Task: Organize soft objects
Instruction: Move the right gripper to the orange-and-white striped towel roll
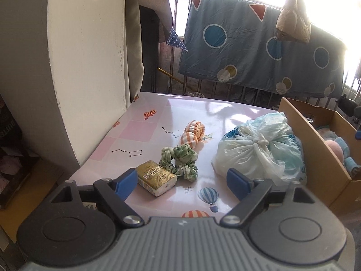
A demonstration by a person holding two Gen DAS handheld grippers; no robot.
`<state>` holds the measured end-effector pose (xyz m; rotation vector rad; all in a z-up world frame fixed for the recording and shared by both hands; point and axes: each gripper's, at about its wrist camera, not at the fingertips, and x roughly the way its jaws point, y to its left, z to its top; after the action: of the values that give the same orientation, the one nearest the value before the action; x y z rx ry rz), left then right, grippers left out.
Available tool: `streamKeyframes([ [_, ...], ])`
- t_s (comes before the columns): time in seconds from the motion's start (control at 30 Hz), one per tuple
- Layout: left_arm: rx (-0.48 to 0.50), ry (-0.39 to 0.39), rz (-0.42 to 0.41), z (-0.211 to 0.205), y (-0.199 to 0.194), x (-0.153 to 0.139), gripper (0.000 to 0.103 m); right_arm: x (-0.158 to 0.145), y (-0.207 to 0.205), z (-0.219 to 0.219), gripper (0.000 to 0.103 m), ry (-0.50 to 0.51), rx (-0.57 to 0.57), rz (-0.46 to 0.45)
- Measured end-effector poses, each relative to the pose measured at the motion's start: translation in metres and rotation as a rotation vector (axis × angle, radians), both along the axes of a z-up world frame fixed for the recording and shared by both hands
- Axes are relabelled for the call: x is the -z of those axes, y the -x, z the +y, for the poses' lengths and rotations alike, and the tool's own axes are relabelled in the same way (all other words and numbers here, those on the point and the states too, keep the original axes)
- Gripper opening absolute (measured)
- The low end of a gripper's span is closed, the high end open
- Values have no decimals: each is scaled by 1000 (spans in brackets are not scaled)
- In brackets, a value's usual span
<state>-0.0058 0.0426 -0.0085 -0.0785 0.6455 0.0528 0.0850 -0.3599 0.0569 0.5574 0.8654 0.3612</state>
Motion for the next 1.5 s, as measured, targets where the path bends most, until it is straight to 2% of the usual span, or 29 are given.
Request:
streamKeyframes([
  [0.23,43,-7,-10,1,0,1,94,-19,-1,68,78,-5,-104,-47],
  [0.37,63,50,-21,7,-3,1,103,-20,-5,98,78,-31,-144,-49],
  [0.57,100,115,-25,26,-13,3,103,-11,-24,139,78,-52,-202,-24],
  [0.77,117,113,-14,42,-29,5,103,-4,-48,173,78,-84,-238,5],
  [0.93,116,74,-52,55,-49,5,103,4,-74,199,78,-101,-262,35],
  [1.1,81,-43,-37,54,-98,14,103,28,-116,226,78,-105,-261,101],
  [1.17,95,-66,-29,52,-119,19,103,41,-135,236,78,-97,-256,132],
  [1.4,200,-13,82,37,-198,45,94,96,-216,267,73,-45,-238,272],
  [1.5,241,-21,159,28,-227,64,86,125,-246,276,70,-17,-220,336],
])
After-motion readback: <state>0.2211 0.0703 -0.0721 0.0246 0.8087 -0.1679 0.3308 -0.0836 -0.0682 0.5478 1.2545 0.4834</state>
